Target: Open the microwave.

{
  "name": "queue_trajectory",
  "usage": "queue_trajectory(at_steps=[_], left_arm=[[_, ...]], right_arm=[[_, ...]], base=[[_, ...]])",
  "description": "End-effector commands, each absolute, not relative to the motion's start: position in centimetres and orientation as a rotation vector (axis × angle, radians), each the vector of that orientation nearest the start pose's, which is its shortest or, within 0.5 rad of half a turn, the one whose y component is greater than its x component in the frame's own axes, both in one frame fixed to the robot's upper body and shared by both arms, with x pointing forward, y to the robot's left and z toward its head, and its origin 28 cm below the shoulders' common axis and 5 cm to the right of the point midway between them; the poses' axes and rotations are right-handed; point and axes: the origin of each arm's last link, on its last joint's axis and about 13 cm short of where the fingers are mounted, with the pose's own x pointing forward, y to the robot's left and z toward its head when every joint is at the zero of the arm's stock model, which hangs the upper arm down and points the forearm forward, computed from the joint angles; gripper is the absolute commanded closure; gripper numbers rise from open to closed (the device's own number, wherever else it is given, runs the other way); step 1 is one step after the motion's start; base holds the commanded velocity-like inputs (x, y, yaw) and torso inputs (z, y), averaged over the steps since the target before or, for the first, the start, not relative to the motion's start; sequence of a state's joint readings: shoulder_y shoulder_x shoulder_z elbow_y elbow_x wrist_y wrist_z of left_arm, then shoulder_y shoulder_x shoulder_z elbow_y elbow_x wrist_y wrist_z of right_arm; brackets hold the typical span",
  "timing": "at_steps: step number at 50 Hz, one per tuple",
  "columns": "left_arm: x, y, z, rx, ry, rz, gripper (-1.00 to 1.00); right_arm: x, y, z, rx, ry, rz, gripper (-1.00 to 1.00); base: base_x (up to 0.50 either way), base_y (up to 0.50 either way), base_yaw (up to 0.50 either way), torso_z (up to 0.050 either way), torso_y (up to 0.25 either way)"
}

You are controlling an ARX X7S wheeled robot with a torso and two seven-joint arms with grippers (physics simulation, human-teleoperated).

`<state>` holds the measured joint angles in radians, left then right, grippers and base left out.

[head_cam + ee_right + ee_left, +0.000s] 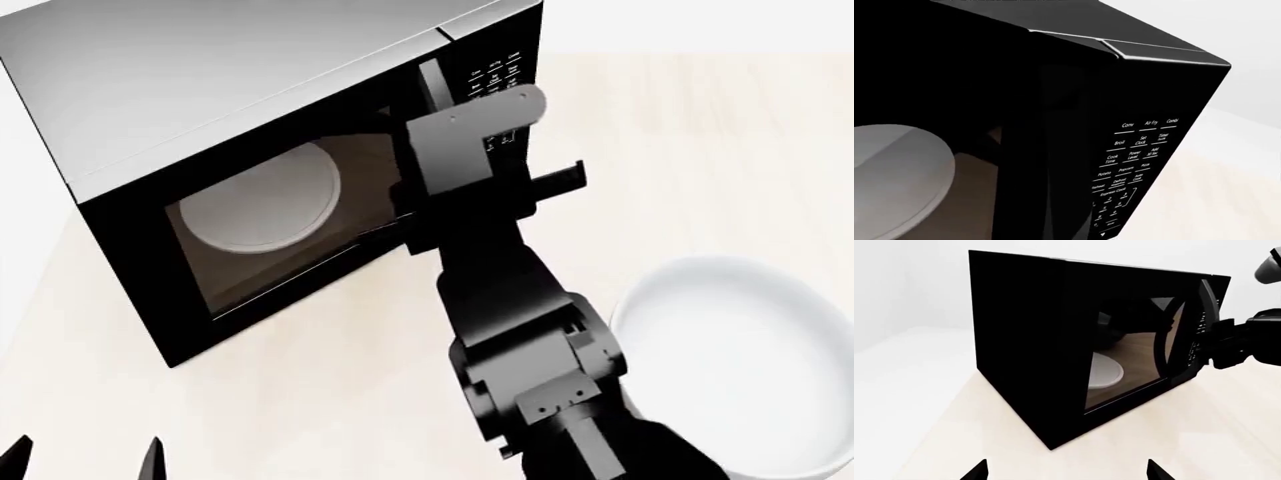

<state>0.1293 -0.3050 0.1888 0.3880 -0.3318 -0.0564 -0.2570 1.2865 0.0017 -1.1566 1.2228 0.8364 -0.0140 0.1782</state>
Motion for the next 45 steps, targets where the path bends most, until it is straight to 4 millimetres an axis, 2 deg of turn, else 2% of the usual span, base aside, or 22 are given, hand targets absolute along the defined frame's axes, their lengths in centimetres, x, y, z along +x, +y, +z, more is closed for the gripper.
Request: queue_trajectory(at_steps=[1, 12, 26, 45], left_arm=[[17.7, 21.6, 6.2, -0.09, -0.113, -0.039, -1.0], [17.7, 21.6, 6.2, -0.088, -0.114, -0.039, -1.0], [17.6, 21.6, 6.3, -0.086, -0.116, -0.04, -1.0], [17.5, 21.5, 6.4, -0.085, -0.117, -0.042, -1.0]], right_arm=[[41.8, -5.5, 15.9, -0.271, 0.035, 0.142, 1.0], [39.3, -5.8, 16.2, -0.27, 0.006, 0.164, 1.0], [36.4, -6.3, 15.1, -0.247, -0.004, 0.18, 1.0], [32.5, -5.9, 15.3, -0.238, -0.03, 0.209, 1.0]], base=[[0.0, 0.0, 0.0, 0.0, 0.0], [0.0, 0.0, 0.0, 0.0, 0.0], [0.0, 0.0, 0.0, 0.0, 0.0], [0.0, 0.0, 0.0, 0.0, 0.002]])
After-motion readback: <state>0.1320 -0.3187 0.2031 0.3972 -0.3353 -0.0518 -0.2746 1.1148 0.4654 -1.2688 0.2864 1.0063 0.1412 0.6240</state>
